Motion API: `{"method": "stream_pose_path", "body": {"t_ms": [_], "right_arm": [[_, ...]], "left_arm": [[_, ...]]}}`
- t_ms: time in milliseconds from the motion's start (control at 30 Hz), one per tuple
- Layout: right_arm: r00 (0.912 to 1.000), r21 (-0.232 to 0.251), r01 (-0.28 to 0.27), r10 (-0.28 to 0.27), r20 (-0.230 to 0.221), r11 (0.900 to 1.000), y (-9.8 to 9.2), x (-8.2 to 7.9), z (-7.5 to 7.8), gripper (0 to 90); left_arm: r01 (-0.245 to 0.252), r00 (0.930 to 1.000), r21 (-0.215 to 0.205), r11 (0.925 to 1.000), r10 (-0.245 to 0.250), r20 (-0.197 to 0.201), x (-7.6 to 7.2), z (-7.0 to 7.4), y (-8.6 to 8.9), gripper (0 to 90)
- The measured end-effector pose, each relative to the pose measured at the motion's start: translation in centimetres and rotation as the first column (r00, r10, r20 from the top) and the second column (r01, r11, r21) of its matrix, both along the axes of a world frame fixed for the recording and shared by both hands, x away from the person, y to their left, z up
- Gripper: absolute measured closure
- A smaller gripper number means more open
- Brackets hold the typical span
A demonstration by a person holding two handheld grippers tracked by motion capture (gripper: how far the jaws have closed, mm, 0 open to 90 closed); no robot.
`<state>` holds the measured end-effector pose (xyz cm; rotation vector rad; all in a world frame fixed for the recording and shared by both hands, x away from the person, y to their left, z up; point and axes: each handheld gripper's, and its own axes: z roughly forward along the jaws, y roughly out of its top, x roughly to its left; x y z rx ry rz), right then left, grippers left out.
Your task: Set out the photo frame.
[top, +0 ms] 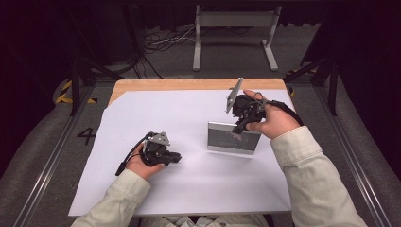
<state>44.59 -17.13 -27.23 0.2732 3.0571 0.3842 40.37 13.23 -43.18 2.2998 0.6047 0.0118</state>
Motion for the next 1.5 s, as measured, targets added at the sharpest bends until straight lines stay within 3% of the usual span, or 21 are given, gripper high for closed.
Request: {"method": "stream_pose_path", "body": {"t_ms": [367, 933, 1200, 1333, 1500], "right_arm": [[0.9941, 0.001, -0.107, 0.107, -0.013, 0.994, 0.2, 0.1, -0.7, 83.8], [0.9781, 0.009, -0.207, 0.207, -0.025, 0.978, 0.3, 0.1, -1.4, 83.8], [0.9828, 0.002, -0.183, 0.182, -0.03, 0.983, 0.0, 0.4, -1.7, 83.5], [0.9837, 0.013, -0.179, 0.179, -0.012, 0.984, -0.1, 0.5, -1.8, 81.9], [0.991, 0.01, -0.13, 0.13, 0.034, 0.991, -0.3, 0.8, -1.7, 75.5]], "left_arm": [[0.003, 1.0, 0.001, 1.0, -0.003, -0.003, 0.0, 0.0, -0.1, 82.2], [0.007, 1.0, 0.003, 1.0, -0.007, -0.005, 0.0, 0.0, -0.1, 82.2], [0.004, 1.0, 0.003, 1.0, -0.004, -0.004, 0.0, -0.1, -0.1, 82.1], [0.003, 1.0, 0.003, 1.0, -0.003, -0.004, 0.0, -0.1, -0.2, 82.1], [0.004, 1.0, 0.002, 1.0, -0.004, -0.003, 0.0, 0.0, -0.2, 82.0]]}}
